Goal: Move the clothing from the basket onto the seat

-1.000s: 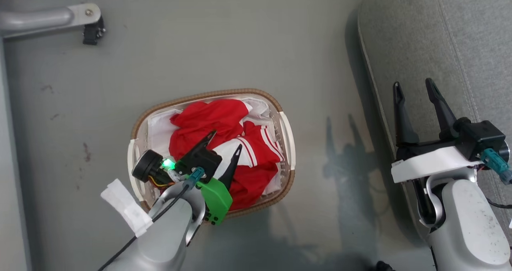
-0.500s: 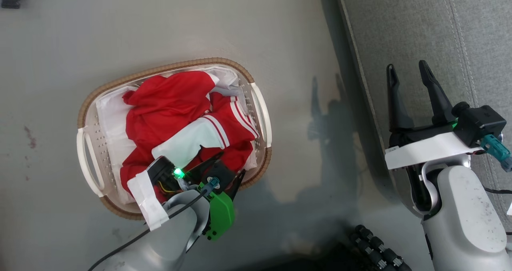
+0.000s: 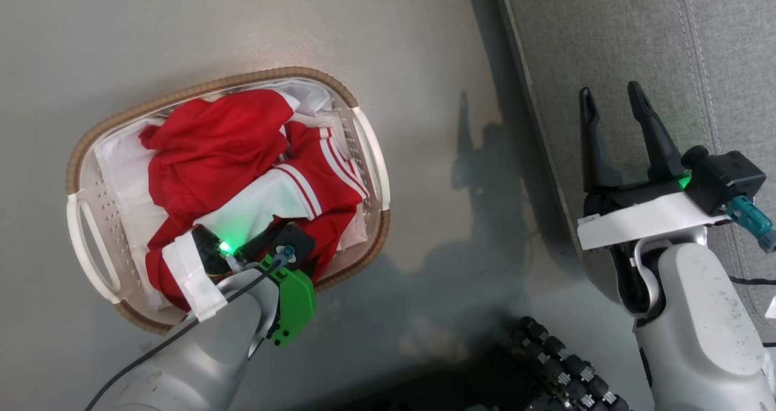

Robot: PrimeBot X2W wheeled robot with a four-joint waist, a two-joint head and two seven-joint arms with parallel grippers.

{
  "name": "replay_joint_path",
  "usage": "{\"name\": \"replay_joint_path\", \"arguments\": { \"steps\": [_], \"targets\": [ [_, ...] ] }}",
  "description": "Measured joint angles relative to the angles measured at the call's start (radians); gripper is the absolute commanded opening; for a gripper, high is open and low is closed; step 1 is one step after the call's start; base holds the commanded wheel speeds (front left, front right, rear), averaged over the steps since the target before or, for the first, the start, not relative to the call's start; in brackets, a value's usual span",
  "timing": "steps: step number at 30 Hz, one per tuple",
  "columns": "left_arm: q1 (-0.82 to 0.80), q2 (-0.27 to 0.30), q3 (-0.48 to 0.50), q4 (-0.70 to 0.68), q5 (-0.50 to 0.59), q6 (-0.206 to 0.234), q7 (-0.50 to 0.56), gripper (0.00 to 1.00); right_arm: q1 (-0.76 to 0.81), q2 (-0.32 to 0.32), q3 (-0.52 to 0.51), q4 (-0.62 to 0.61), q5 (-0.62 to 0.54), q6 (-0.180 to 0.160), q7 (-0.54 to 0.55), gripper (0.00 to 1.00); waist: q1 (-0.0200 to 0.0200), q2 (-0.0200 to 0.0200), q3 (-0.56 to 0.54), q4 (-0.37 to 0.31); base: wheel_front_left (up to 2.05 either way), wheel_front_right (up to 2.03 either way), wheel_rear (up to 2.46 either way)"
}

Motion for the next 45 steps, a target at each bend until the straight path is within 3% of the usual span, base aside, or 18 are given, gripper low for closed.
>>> {"name": "replay_joint_path", "arguments": {
  "steps": [1,3,10,19,32,45],
  "targets": [
    [-0.002,-0.001,0.000,0.005,-0.005,0.000,0.000,0.46,-0.002,0.000,0.001,0.000,0.001,0.000,0.000,1.00,0.0000,0.0000,0.002,-0.002,0.00,0.00,0.00],
    [-0.007,-0.005,-0.002,0.011,-0.012,0.000,0.000,0.00,-0.004,0.000,0.002,0.002,0.001,0.000,0.000,1.00,0.0000,0.0000,0.003,-0.002,0.00,0.00,0.00],
    [-0.008,-0.015,-0.001,-0.024,-0.042,0.000,-0.009,0.00,-0.005,0.000,0.001,0.019,-0.006,0.000,0.000,1.00,-0.0001,0.0000,-0.029,0.010,0.00,0.00,0.00],
    [0.058,0.035,0.069,-0.241,-0.044,0.014,-0.010,0.00,0.024,0.001,-0.030,0.042,-0.057,0.000,0.000,1.00,-0.0001,0.0000,-0.131,0.048,0.00,0.00,0.00],
    [0.134,0.117,0.139,-0.540,0.042,0.014,-0.010,0.00,0.156,0.001,-0.068,0.082,-0.132,0.000,0.000,1.00,-0.0001,0.0000,-0.369,0.127,0.00,0.00,0.00],
    [0.058,0.199,0.141,-0.678,0.060,0.002,-0.010,0.00,0.272,0.001,-0.044,0.108,-0.149,0.000,0.000,1.00,-0.0001,0.0000,-0.631,0.196,0.00,0.00,0.00]
  ]
}}
